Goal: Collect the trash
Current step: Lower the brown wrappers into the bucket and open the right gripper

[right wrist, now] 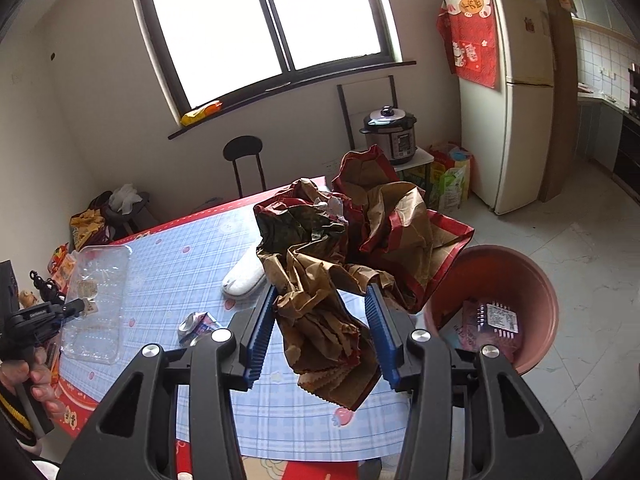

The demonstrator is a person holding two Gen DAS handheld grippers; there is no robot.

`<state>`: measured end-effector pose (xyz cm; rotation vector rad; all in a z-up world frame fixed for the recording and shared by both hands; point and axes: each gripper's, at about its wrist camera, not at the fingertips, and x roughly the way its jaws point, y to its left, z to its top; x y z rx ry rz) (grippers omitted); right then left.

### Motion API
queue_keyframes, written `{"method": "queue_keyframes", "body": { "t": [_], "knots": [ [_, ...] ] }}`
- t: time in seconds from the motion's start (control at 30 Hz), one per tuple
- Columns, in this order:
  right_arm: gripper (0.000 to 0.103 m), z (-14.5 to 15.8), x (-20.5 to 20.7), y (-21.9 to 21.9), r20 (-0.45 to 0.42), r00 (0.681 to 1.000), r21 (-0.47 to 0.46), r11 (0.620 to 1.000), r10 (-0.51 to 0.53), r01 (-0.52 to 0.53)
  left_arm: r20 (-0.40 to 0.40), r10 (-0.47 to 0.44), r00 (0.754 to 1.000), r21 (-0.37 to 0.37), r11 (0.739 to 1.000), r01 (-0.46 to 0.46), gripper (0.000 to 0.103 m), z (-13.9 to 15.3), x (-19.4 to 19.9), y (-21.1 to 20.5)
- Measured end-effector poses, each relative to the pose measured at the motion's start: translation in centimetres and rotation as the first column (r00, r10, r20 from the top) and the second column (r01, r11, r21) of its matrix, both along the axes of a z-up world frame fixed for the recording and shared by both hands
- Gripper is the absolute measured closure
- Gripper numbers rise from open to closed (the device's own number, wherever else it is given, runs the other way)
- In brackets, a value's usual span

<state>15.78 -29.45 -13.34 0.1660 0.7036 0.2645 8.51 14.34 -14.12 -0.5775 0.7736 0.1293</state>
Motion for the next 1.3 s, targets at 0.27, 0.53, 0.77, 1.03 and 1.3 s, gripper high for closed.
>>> {"method": "queue_keyframes", "body": {
  "t": [0.27, 0.53, 0.77, 1.03, 1.3],
  "knots": [
    [0.056, -0.2, 1.8, -9.4, -0.007, 0.987, -0.007, 0.987, -0.162, 0.162, 0.05, -0.037, 0.998, 0.008, 0.999, 0.037, 0.087, 2.1, 0.3, -4.2],
    [0.055, -2.1, 5.1, -14.0, -0.039, 0.978, -0.009, 0.979, -0.203, 0.203, 0.046, -0.004, 0.999, 0.022, 1.0, 0.003, 0.087, 2.4, 0.2, -6.1],
    [0.051, -4.2, 8.1, -15.0, -0.085, 0.977, -0.004, 0.981, -0.194, 0.195, 0.025, 0.033, 0.999, 0.046, 0.998, -0.034, 0.087, 2.4, 0.1, -6.7],
    [0.051, -5.5, 10.0, -14.7, -0.102, 0.976, 0.007, 0.981, -0.19, 0.192, 0.006, 0.048, 0.999, 0.071, 0.996, -0.049, 0.087, 2.8, 0.1, -7.6],
    [0.027, -5.0, 9.4, -15.2, -0.067, 0.975, 0.03, 0.977, -0.211, 0.213, 0.013, -0.005, 1.0, 0.086, 0.996, 0.004, 0.087, 3.3, 1.1, -8.6]
  ]
}}
